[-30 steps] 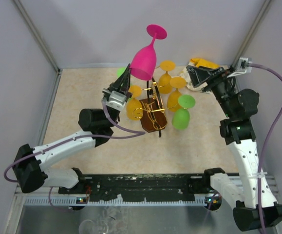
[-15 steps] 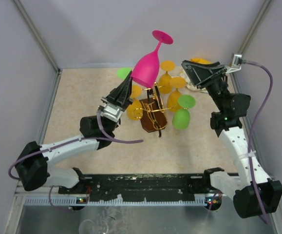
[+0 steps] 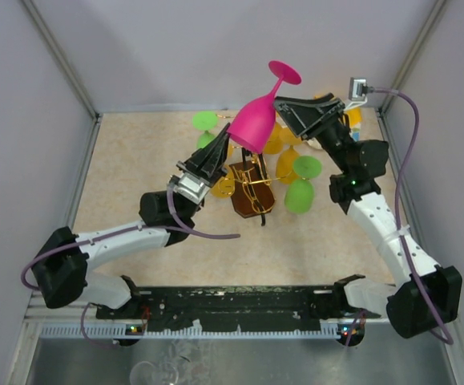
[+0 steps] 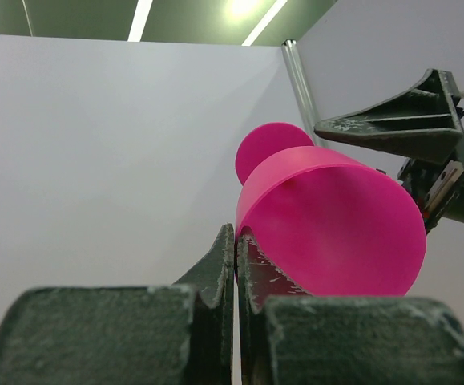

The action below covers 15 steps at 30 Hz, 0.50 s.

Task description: Place the wine glass upside down on the wine glass rack

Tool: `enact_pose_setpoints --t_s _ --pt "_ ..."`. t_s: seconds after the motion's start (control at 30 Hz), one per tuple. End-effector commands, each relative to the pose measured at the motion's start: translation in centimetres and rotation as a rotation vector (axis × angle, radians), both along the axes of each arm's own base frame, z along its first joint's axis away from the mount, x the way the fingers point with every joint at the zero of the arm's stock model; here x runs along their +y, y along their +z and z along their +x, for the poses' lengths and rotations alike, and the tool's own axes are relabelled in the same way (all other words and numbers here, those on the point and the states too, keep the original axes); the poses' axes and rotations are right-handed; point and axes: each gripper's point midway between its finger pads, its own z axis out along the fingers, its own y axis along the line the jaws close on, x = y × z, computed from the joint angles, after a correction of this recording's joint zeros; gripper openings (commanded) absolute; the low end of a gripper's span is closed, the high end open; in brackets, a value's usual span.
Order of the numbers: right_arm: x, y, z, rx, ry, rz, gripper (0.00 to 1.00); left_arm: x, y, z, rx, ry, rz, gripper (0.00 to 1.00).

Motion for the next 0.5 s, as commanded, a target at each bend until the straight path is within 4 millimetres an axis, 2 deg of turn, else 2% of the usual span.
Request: enact_pose_setpoints --t_s 0.0,0.1,0.2,0.47 --pt "-0.47 3.44 -1.13 -0.128 -0.03 0.036 0.75 -0.08 1.04 -1.26 -0.04 -0.045 -0.043 0.0" --pt "-0.35 3.59 -1.03 -0.138 -0.029 0.039 0.7 -0.17 0.92 -1.31 -0.037 -0.048 -0.046 0.0" --pt "-0.09 3.54 -0.97 -0.141 -0.018 0.038 0.61 -0.15 0.84 -1.22 -0.034 -0.044 -0.047 0.0" --pt "0.48 3.53 -0.77 -0.154 0.007 0.023 0.23 -0.37 0.76 -1.53 -0.041 -0.062 -0.036 0.0"
